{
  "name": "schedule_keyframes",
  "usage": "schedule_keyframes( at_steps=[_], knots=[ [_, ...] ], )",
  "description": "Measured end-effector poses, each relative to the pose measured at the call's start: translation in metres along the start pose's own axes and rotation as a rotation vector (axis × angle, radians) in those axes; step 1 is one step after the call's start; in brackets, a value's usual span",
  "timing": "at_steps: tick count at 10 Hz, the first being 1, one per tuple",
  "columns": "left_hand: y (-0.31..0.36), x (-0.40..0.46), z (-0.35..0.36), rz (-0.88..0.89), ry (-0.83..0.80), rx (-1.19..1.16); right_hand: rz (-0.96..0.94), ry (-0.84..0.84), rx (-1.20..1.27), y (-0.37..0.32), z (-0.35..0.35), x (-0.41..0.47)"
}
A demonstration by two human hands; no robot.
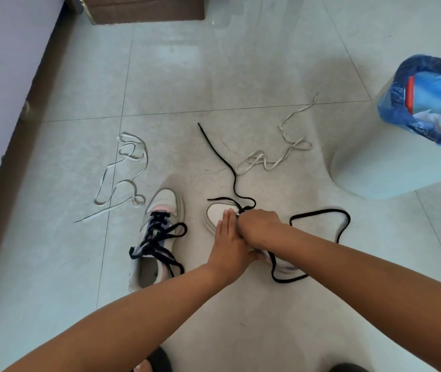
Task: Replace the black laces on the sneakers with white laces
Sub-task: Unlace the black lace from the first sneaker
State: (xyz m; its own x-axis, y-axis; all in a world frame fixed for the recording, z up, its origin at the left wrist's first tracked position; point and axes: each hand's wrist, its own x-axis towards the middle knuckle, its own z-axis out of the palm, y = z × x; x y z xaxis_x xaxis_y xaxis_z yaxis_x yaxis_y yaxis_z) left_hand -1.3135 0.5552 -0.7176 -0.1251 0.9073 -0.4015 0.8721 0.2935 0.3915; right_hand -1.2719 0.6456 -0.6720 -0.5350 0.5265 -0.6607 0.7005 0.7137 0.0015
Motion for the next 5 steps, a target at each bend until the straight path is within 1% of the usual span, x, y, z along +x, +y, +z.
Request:
schedule_keyframes(
  at_steps=[2, 3, 5],
  knots=[
    [-0.005, -0.002, 0.006, 0.039, 0.040, 0.008, -0.190, 0.049, 0.317, 0.016, -0.011, -0.031],
    [-0.010, 0.001, 0.009, 0.050, 0.017, 0.078, -0.387, 0.018, 0.519, 0.020, -0.006, -0.087],
    [-0.005, 0.011, 0.004, 0.050, 0.007, 0.071, -0.738, -0.059, 0.684, 0.028, -0.012, -0.168]
  ],
)
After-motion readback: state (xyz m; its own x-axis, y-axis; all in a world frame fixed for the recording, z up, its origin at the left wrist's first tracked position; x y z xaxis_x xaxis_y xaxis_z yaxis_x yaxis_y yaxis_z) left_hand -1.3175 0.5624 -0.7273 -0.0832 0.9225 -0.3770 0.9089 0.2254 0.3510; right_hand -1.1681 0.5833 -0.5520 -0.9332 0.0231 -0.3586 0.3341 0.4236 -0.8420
